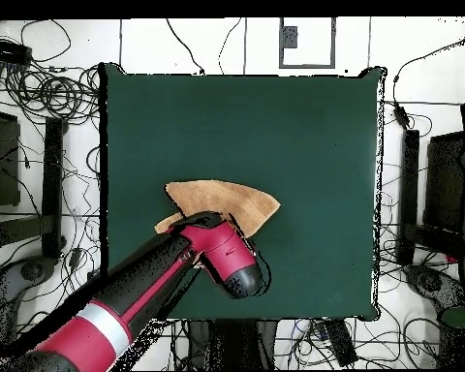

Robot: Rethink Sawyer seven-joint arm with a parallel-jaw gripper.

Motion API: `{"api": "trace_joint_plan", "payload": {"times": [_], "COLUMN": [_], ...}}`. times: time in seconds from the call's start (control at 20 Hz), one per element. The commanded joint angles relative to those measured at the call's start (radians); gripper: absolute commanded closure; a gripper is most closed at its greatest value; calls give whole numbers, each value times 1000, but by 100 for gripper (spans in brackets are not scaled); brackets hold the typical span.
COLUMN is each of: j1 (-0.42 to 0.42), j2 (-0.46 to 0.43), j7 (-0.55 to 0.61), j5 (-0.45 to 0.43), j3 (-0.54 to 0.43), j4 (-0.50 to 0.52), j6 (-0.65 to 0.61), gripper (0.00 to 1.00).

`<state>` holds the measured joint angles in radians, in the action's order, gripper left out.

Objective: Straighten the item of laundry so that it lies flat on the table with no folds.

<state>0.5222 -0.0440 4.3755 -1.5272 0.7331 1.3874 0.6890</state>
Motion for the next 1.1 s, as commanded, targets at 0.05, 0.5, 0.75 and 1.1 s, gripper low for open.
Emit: {"api": "trace_joint_plan", "payload": {"times": [0.05, 0.5, 0.75, 1.1], "j1": [-26, -34, -40, -44], "j2": [-84, -86, -85, -72], "j7": [-181, -205, -173, -203], "j5": [97, 99, 92, 100], "j3": [-219, -220, -223, -229], "j4": [-84, -89, -91, -84], "j6": [-157, -158, -140, -130], "gripper": [100, 100, 0, 0]}}
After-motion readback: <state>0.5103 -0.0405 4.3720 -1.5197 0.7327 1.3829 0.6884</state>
